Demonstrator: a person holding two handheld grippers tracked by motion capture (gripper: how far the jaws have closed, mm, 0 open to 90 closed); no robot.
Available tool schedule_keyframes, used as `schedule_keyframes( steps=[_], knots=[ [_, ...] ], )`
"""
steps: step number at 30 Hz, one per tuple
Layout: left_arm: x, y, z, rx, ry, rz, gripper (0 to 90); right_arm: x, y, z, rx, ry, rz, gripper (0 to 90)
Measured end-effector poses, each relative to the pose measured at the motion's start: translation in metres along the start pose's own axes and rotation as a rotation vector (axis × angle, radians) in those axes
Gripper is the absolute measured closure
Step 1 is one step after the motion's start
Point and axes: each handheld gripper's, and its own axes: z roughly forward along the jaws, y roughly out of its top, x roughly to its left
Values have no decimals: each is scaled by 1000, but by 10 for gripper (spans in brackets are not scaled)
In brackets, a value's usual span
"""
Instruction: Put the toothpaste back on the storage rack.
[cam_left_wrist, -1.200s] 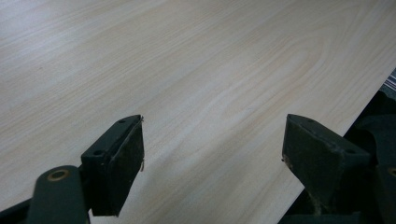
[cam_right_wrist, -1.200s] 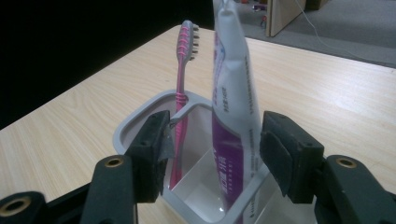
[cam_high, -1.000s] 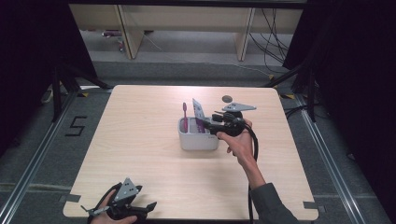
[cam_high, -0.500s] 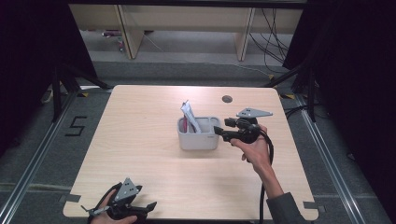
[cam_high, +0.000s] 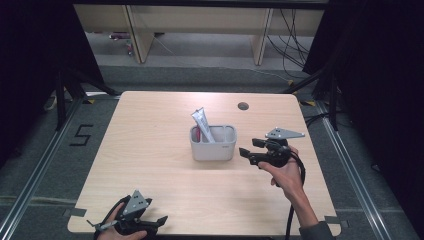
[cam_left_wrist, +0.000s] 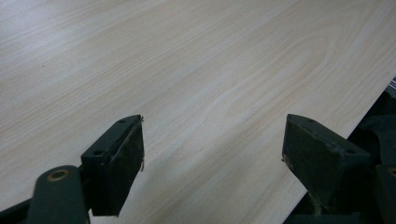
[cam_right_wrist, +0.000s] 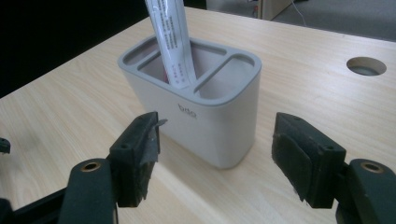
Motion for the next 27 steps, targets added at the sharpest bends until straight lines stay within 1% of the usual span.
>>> schedule_keyframes(
  steps=[1, 3, 4, 5, 6, 7, 8, 9, 10, 11, 12, 13, 14, 15, 16, 17, 19, 20, 21, 22, 23, 24, 26, 27],
  knots=[
    [0, 0, 0, 1, -2, 2, 204, 0, -1, 0, -4, 11, 11, 327],
    [0, 0, 0, 0, 0, 1, 204, -1, -5, -2, -1, 8, -8, 323],
    [0, 0, 1, -5, -5, 0, 203, -1, -6, -2, -6, 11, -7, 320],
    [0, 0, 0, -5, -5, 2, 204, -1, -8, -4, 4, 14, -3, 315],
    [1, 0, 0, 4, -5, 12, 204, -1, -8, -4, 4, 14, -3, 315],
    [1, 0, 0, -3, -4, 5, 204, 1, -9, -5, 4, 10, 17, 312],
    [1, 0, 0, -3, -5, 6, 204, 0, -10, -6, 11, 5, -10, 308],
    [1, 0, 0, -4, -5, 6, 204, 2, -12, -5, 3, 8, 12, 304],
    [0, 0, -1, 1, 0, 5, 204, 0, -12, -6, 3, -2, -17, 299],
    [0, 1, -1, 0, -1, 6, 204, 2, -14, -8, 19, -9, -3, 289],
    [0, 1, -1, 0, 0, 6, 204, 2, -14, -8, 19, -9, -3, 289],
    [0, 0, -1, -1, 1, 3, 204, 3, -16, -8, 15, 2, -5, 282],
    [1, 1, -2, 9, 1, 14, 204, 3, -16, -8, 15, 2, -5, 282],
    [0, 1, -2, -3, 1, 1, 203, 6, -17, -9, 24, 4, 32, 277],
    [0, 1, -2, -3, 1, 2, 204, 5, -18, -10, 22, 0, 5, 268],
    [0, 1, -2, -3, 1, 1, 204, 5, -19, -11, 25, -6, -5, 266],
    [0, 1, -2, -4, 1, 1, 204, 6, -21, -13, 25, -7, -7, 264],
    [0, 1, -2, -5, 1, 1, 204, 7, -22, -13, 24, 0, 7, 262],
    [0, 1, -2, -4, 1, 2, 203, 7, -23, -15, 38, 1, -13, 259],
    [0, 1, -2, -4, 1, 2, 204, 8, -24, -15, 29, 3, 4, 258],
    [0, 1, -2, -5, 1, 3, 204, 9, -26, -16, 32, -4, -2, 254],
    [0, 1, -2, -5, 2, 3, 204, 9, -27, -16, 29, 0, -16, 251],
    [0, 1, -2, -10, -2, 5, 203, 12, -31, -18, 35, 0, 24, 244],
    [1, 1, -3, 2, -3, 15, 203, 13, -34, -19, 39, 4, 12, 237]
  ],
)
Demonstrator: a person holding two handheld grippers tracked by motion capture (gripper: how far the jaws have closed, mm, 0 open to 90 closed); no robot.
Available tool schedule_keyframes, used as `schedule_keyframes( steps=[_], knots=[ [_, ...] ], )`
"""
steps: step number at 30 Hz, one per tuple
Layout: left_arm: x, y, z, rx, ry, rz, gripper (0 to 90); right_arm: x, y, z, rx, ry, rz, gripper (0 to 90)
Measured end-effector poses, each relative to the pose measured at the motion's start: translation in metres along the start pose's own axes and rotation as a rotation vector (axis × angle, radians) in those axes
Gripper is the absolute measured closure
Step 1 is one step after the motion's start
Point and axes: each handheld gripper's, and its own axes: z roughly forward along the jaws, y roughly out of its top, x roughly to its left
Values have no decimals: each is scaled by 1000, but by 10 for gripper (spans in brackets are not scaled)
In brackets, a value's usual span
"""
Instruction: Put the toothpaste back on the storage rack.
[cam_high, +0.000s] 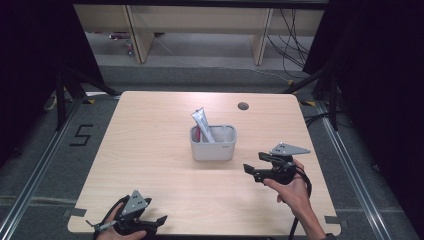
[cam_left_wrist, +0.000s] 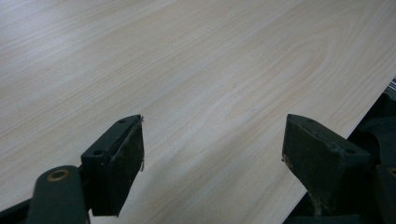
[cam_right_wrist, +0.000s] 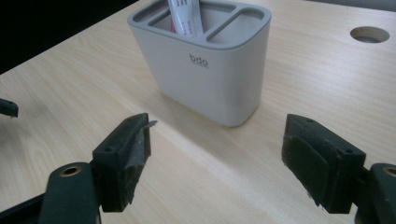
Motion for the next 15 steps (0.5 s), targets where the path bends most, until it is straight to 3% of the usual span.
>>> schedule_keyframes(
  steps=[2, 3, 4, 7, 12, 13, 14, 15],
  knots=[
    [-1, 0, 1, -8, 6, -15, 203, -2, -1, 0, -6, -5, -25, 236],
    [-1, 0, 1, -6, 6, -13, 203, 1, -4, -2, -1, -4, 9, 232],
    [-1, 0, 1, -5, 6, -13, 204, -1, -5, -2, -4, -1, -15, 230],
    [-1, 0, 1, -7, 6, -13, 203, 0, -11, -4, -6, -15, 16, 224],
    [-1, 0, 1, -5, 7, -12, 204, -1, -21, -5, 10, -27, 9, 213],
    [-2, 0, 1, -6, 7, -13, 203, 1, -23, -5, 7, -23, 32, 212],
    [-1, 0, 1, -6, 6, -13, 204, -1, -24, -3, 8, -18, -2, 210],
    [-1, 0, 1, -7, 7, -13, 204, 1, -26, -3, 4, -27, 16, 209]
  ],
)
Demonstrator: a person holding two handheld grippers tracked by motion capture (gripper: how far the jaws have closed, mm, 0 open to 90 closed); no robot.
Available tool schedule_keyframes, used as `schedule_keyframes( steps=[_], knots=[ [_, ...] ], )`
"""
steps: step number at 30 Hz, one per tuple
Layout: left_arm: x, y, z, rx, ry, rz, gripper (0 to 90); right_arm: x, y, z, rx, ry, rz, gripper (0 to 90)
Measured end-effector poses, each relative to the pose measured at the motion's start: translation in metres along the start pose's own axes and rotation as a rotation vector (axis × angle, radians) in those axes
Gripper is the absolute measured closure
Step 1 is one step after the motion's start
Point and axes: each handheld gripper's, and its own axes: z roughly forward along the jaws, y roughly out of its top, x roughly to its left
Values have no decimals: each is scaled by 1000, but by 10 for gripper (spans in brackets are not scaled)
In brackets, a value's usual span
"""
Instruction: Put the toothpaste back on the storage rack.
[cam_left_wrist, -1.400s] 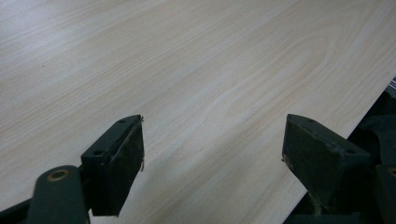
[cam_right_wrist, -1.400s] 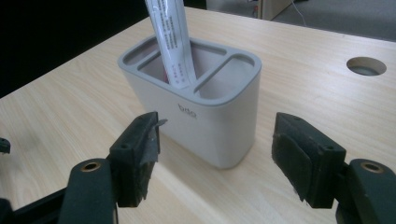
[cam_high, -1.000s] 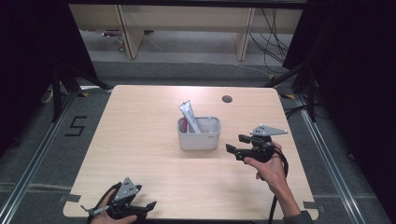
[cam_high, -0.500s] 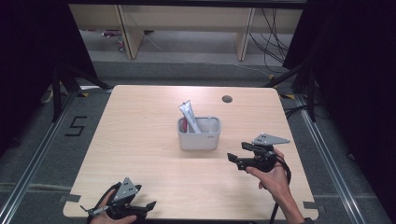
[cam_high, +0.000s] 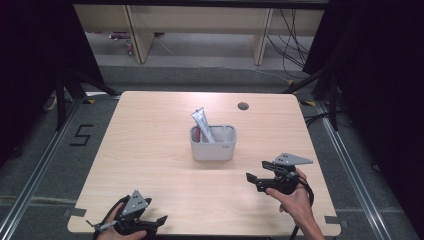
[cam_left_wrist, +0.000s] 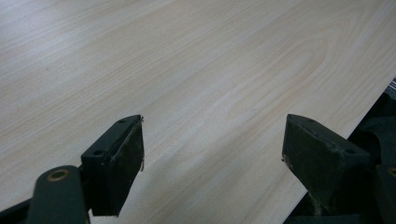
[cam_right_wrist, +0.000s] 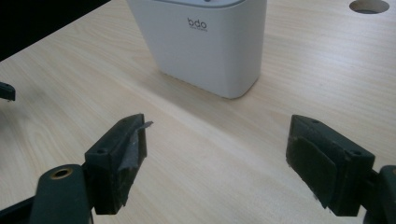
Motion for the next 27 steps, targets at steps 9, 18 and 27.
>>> schedule_keyframes(
  steps=[9, 18, 27],
  knots=[
    [0, 0, 0, -1, 0, 4, 204, 4, -9, -1, 10, -4, -18, 204],
    [0, 0, 0, -3, 1, -1, 203, 12, -22, 0, 37, 23, 50, 186],
    [0, 0, 0, -3, 0, 2, 202, 10, -32, -4, 38, 36, 22, 168]
  ],
)
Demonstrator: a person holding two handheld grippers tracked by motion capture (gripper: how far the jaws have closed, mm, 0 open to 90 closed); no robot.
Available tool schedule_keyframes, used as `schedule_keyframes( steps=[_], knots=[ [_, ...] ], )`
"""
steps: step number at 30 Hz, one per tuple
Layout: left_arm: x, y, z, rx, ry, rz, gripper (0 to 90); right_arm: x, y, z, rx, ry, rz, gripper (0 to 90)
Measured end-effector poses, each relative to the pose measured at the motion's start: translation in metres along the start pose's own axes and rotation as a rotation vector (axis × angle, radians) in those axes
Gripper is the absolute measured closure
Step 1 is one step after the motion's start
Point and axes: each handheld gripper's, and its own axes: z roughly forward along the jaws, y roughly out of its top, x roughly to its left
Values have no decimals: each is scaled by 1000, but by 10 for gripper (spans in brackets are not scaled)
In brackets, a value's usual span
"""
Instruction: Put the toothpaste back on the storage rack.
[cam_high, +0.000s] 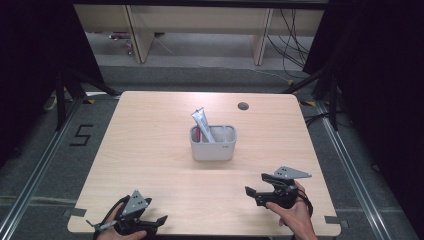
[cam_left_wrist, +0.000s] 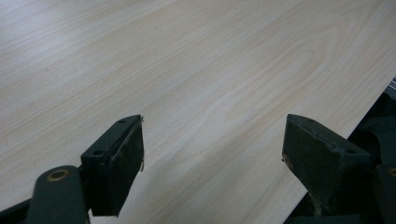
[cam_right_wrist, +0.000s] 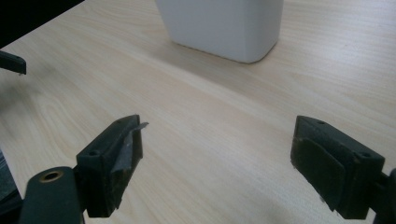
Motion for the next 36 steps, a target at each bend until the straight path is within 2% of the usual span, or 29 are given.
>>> schedule_keyframes(
  steps=[2, 5, 6, 8, 9, 11, 12, 13, 14, 15, 16, 17, 18, 19, 20, 21, 22, 23, 24, 25, 26, 27, 28, 30, 31, 32, 34, 35, 36],
  knots=[
    [1, 0, -1, 14, 4, 16, 203, -1, -1, -1, 1, -8, -14, 165],
    [0, 0, 1, -9, -5, 0, 202, 1, -4, -2, -7, -16, 17, 165],
    [0, 0, 1, -7, -7, 1, 202, -1, -5, -3, -9, -18, -7, 165],
    [0, 0, 0, -2, -5, 3, 202, 0, -7, -5, -8, -16, -5, 165],
    [0, 0, 1, -7, -6, 5, 202, 3, -8, -5, -4, 2, 32, 165],
    [0, 0, 0, 0, -6, 10, 202, 1, -10, -7, -5, -10, -4, 164],
    [0, 0, 0, -1, -6, 10, 203, 2, -11, -8, 7, 3, 19, 164],
    [0, 0, 0, -1, -5, 13, 202, 3, -12, -9, 12, -9, 18, 163],
    [0, 0, 0, -1, -5, 13, 202, 1, -12, -9, 1, -16, -15, 162],
    [0, 0, 0, -1, -6, 11, 202, 2, -14, -8, 0, 3, 9, 161],
    [0, 0, 0, -1, -5, 12, 202, 3, -14, -9, 2, 0, 6, 161],
    [0, 0, 0, -1, -4, 15, 202, 6, -16, -11, 21, 1, 45, 162],
    [0, 0, 0, -3, -4, 14, 202, 2, -16, -10, 1, -6, -14, 162],
    [1, 0, 0, -3, -3, 15, 202, 5, -17, -10, 7, 3, 22, 162],
    [1, 1, -2, 8, 12, 25, 201, 3, -17, -11, 8, -10, -9, 161],
    [1, 1, -1, 3, 10, 20, 201, 5, -20, -10, 13, -7, 16, 162],
    [1, 1, -2, 2, 5, 19, 201, 4, -20, -11, 8, -6, -5, 161],
    [1, 1, -2, 2, 5, 19, 201, 7, -21, -13, 26, 4, 26, 161],
    [1, 1, -2, 2, 6, 19, 200, 5, -22, -14, 14, -6, -10, 161],
    [1, 1, -1, 1, 6, 19, 200, 8, -24, -14, 9, 7, 19, 161],
    [1, 1, -1, 1, 6, 19, 200, 6, -24, -16, 14, -6, -16, 161],
    [1, 1, -1, 1, 6, 20, 200, 8, -25, -16, 27, -8, 17, 161],
    [2, 1, -2, 6, 12, 26, 200, 6, -26, -15, 18, -12, -15, 161],
    [1, 1, -2, 1, 7, 20, 199, 7, -28, -17, 22, -4, -20, 161],
    [1, 1, -2, 1, 7, 21, 199, 10, -30, -18, 28, -4, 26, 160],
    [1, 1, -2, 1, 7, 21, 199, 8, -30, -18, 30, -9, -15, 160],
    [1, 1, -2, 3, 7, 25, 198, 11, -33, -19, 48, -9, 7, 160],
    [1, 1, -2, -2, 9, 22, 197, 10, -34, -19, 41, -15, -26, 160],
    [1, 1, -2, -7, 9, 17, 197, 13, -36, -20, 48, -12, -4, 160]
  ],
)
